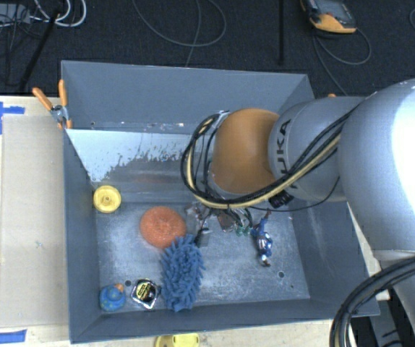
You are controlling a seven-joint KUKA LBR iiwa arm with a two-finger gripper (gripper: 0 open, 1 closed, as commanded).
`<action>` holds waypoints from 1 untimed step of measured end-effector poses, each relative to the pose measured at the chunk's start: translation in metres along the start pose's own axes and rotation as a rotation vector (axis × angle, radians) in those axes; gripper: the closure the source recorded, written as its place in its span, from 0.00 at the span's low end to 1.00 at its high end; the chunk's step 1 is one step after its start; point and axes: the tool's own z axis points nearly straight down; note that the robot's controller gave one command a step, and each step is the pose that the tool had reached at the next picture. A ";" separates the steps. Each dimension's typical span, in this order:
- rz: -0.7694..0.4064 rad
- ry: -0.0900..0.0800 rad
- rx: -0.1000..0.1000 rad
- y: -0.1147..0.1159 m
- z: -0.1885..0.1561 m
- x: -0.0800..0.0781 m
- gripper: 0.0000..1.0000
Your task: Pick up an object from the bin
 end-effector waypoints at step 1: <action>0.000 0.000 0.000 0.000 0.000 0.000 1.00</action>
Offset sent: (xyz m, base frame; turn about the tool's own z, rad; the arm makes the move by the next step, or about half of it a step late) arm 0.0058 0.0351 0.0123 -0.3478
